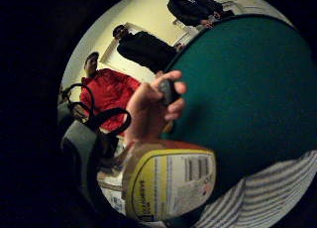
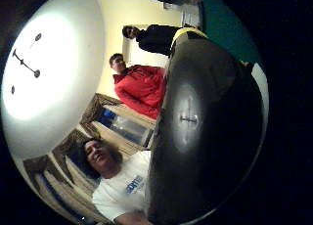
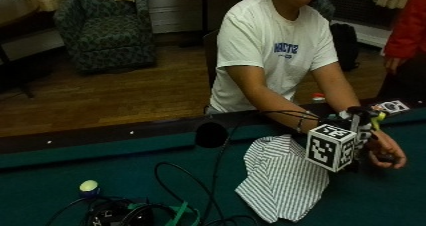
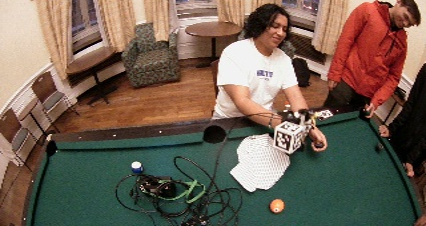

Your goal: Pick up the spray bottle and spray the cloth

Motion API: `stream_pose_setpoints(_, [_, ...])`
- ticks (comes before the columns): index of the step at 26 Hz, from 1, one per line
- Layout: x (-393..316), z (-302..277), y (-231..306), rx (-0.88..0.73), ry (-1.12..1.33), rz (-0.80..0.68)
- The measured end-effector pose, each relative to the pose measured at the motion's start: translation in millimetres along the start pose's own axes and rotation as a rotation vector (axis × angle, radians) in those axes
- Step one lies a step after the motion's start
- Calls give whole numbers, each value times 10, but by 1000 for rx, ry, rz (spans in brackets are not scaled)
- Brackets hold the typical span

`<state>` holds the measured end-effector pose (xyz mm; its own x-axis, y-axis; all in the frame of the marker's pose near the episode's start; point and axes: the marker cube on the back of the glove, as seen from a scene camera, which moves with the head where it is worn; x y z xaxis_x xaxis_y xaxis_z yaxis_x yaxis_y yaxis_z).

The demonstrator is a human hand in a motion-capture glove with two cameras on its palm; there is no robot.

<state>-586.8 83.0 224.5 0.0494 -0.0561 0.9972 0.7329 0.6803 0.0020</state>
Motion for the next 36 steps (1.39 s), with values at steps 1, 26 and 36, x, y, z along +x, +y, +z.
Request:
stream_pose_setpoints(1, [67, 24, -23, 11, 0, 3])
stream_pose_setpoints(26, [421, 263, -596, 1, -28, -2])
stream_pose_setpoints(36, [489, 199, -450, -124, 6, 85])
